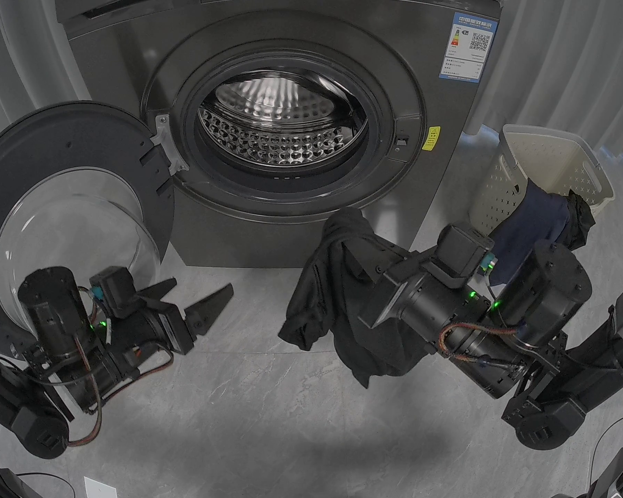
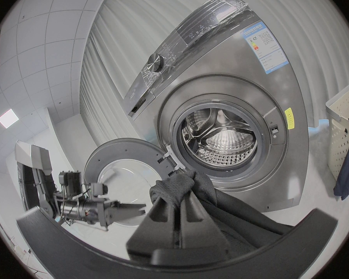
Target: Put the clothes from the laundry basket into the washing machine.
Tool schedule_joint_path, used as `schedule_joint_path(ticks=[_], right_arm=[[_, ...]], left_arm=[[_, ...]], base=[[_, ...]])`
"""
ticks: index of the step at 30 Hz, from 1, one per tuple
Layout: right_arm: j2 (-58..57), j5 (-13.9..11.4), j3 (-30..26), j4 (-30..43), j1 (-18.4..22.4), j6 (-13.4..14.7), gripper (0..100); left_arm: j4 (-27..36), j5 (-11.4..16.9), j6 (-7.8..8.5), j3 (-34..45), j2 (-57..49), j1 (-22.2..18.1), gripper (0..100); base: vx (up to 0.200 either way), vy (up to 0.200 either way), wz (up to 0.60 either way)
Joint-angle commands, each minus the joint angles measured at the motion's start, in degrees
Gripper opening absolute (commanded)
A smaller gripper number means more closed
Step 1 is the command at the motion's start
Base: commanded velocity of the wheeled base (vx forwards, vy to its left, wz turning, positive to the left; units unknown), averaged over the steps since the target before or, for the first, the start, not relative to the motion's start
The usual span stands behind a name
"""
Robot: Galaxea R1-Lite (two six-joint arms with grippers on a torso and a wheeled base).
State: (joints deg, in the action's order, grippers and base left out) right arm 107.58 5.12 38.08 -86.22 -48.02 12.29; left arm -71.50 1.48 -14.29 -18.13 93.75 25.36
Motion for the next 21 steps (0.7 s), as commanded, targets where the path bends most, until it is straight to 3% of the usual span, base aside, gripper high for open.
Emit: schedule_joint_path(ticks=[1, 7, 11, 21], right_arm=[[0.6, 0.0, 3.2, 1.0, -0.3, 0.1, 0], [0.6, 0.0, 3.5, 1.0, -0.4, 0.1, 0], [0.4, 0.1, 3.0, 0.9, -1.2, 0.1, 0], [0.6, 0.2, 3.0, 0.8, -2.1, 0.2, 0]], left_arm=[[0.0, 0.2, 0.14, 2.9, 0.6, 3.7, 100], [0.0, 0.7, 0.14, 4.7, 0.7, 7.9, 100], [-0.7, 0.7, 0.22, 4.1, 2.2, 8.0, 100], [-15.9, 0.1, 0.84, 3.1, 11.6, 6.0, 100]], base=[[0.000, 0.000, 0.00], [0.000, 0.000, 0.00], [0.000, 0.000, 0.00], [0.000, 0.000, 0.00]])
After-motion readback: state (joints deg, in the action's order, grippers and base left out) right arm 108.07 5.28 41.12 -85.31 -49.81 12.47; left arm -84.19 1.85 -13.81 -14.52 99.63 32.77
